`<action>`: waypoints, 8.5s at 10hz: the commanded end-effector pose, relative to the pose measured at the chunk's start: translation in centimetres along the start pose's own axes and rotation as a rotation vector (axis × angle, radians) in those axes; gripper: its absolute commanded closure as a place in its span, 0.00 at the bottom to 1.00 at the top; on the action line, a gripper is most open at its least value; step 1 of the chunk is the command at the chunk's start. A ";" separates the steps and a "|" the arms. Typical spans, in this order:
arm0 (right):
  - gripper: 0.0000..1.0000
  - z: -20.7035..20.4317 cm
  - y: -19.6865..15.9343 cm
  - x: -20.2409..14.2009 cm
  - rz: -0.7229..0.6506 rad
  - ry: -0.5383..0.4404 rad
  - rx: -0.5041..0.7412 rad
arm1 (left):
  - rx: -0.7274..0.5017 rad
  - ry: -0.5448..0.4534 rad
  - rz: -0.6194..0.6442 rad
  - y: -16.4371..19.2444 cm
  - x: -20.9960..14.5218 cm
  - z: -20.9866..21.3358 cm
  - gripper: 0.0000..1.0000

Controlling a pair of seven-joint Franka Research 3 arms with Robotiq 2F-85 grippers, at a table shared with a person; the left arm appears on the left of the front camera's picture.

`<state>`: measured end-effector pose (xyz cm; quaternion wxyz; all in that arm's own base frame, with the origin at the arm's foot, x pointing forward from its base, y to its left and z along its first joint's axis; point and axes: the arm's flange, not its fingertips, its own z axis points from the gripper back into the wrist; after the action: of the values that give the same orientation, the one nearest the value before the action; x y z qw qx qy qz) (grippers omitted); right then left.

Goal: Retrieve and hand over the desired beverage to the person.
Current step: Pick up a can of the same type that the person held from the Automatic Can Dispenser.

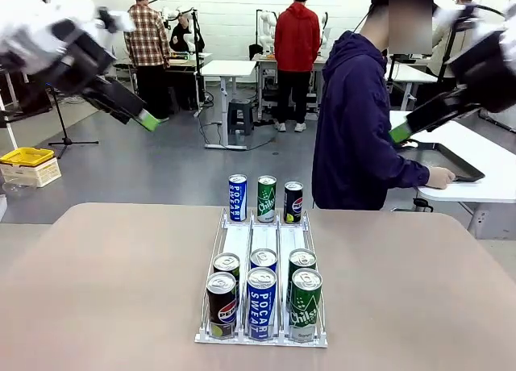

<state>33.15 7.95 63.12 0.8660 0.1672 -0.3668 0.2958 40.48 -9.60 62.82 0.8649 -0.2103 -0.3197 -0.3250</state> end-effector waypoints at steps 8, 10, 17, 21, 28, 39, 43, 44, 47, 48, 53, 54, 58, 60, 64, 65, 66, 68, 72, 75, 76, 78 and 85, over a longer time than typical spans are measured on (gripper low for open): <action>0.00 10.7 -10.0 -8.4 -0.302 -0.150 0.141 | -0.169 -0.050 0.350 8.3 -5.5 10.3 0.00; 0.00 10.7 -10.0 -8.4 -0.302 -0.150 0.141 | -0.180 -0.029 0.323 9.2 -4.9 10.9 0.00; 0.00 10.7 -10.0 -8.4 -0.302 -0.150 0.141 | -0.180 -0.029 0.323 9.2 -4.9 10.9 0.00; 0.00 10.7 -10.0 -8.4 -0.302 -0.150 0.141 | -0.180 -0.029 0.323 9.2 -4.9 10.9 0.00; 0.00 10.7 -10.0 -8.4 -0.302 -0.150 0.141 | -0.180 -0.029 0.323 9.2 -4.9 10.9 0.00; 0.00 10.7 -10.0 -8.4 -0.302 -0.150 0.141 | -0.180 -0.029 0.323 9.2 -4.9 10.9 0.00; 0.00 10.7 -10.0 -8.4 -0.302 -0.150 0.141 | -0.180 -0.029 0.323 9.2 -4.9 10.9 0.00; 0.00 10.7 -10.0 -8.4 -0.302 -0.150 0.141 | -0.180 -0.029 0.323 9.2 -4.9 10.9 0.00; 0.00 10.7 -10.0 -8.4 -0.302 -0.150 0.141 | -0.180 -0.029 0.323 9.2 -4.9 10.9 0.00; 0.00 10.7 -10.0 -8.4 -0.302 -0.150 0.141 | -0.180 -0.029 0.323 9.2 -4.9 10.9 0.00; 0.00 10.7 -10.0 -8.4 -0.302 -0.150 0.141 | -0.180 -0.029 0.323 9.2 -4.9 10.9 0.00; 0.00 10.7 -10.0 -8.4 -0.302 -0.150 0.141 | -0.180 -0.029 0.323 9.2 -4.9 10.9 0.00; 0.00 10.7 -10.0 -8.4 -0.302 -0.150 0.141 | -0.180 -0.029 0.323 9.2 -4.9 10.9 0.00; 0.00 10.7 -10.0 -8.4 -0.302 -0.150 0.141 | -0.180 -0.029 0.323 9.2 -4.9 10.9 0.00; 0.00 10.7 -10.0 -8.4 -0.302 -0.150 0.141 | -0.180 -0.029 0.323 9.2 -4.9 10.9 0.00; 0.00 10.7 -10.0 -8.4 -0.302 -0.150 0.141 | -0.180 -0.029 0.323 9.2 -4.9 10.9 0.00; 0.00 10.7 -10.0 -8.4 -0.302 -0.150 0.141 | -0.180 -0.029 0.323 9.2 -4.9 10.9 0.00; 0.00 10.7 -10.0 -8.4 -0.302 -0.150 0.141 | -0.180 -0.029 0.323 9.2 -4.9 10.9 0.00; 0.00 10.7 -10.0 -8.4 -0.302 -0.150 0.141 | -0.180 -0.029 0.323 9.2 -4.9 10.9 0.00; 0.00 10.7 -10.0 -8.4 -0.302 -0.150 0.141 | -0.180 -0.029 0.323 9.2 -4.9 10.9 0.00; 0.00 10.7 -10.0 -8.4 -0.302 -0.150 0.141 | -0.180 -0.029 0.323 9.2 -4.9 10.9 0.00; 0.00 10.7 -10.0 -8.4 -0.302 -0.150 0.141 | -0.180 -0.029 0.323 9.2 -4.9 10.9 0.00; 0.00 10.7 -10.0 -8.4 -0.302 -0.150 0.141 | -0.180 -0.029 0.323 9.2 -4.9 10.9 0.00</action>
<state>28.72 -8.55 63.58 0.8640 0.2898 -0.3766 0.1663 39.43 5.12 65.61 0.8829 -0.3347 -0.2612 -0.2003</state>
